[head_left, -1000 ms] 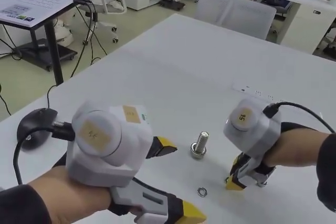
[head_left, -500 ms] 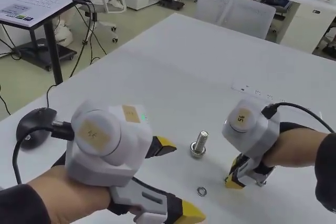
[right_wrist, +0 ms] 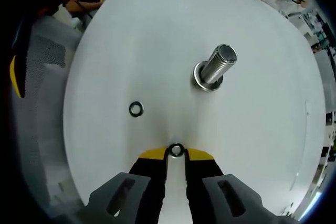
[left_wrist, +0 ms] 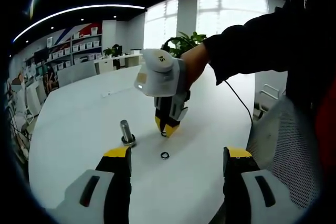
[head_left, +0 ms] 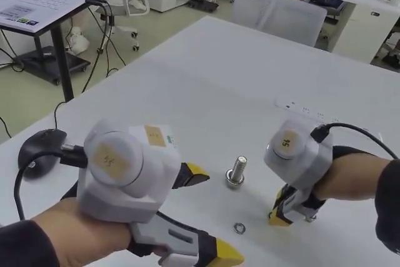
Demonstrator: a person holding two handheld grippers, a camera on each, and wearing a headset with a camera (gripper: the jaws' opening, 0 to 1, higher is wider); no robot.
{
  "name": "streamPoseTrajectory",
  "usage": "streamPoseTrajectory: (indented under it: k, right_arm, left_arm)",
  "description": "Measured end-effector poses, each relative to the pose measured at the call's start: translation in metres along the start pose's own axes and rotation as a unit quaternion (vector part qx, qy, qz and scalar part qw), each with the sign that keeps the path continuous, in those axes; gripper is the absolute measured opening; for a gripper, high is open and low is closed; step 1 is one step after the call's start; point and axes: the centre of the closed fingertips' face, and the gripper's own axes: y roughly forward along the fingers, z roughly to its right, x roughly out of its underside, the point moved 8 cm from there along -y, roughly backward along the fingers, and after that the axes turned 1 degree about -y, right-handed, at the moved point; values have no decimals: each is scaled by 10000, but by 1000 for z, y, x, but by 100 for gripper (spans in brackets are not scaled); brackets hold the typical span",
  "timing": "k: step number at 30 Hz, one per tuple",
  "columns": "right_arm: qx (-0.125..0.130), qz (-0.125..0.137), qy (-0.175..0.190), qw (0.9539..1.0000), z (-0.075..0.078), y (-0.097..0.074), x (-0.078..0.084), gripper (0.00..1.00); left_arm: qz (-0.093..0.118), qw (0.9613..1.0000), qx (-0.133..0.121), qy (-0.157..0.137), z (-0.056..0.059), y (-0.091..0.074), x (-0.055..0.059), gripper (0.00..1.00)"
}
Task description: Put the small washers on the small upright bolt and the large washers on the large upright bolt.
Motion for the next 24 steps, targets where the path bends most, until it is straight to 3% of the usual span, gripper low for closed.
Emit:
streamPoseTrajectory:
  k: [24]
  right_arm:
    - [86, 61, 237, 9997, -17, -23, 19, 14]
  left_arm:
    - [-3, 10000, 51, 76, 4, -1, -1, 71]
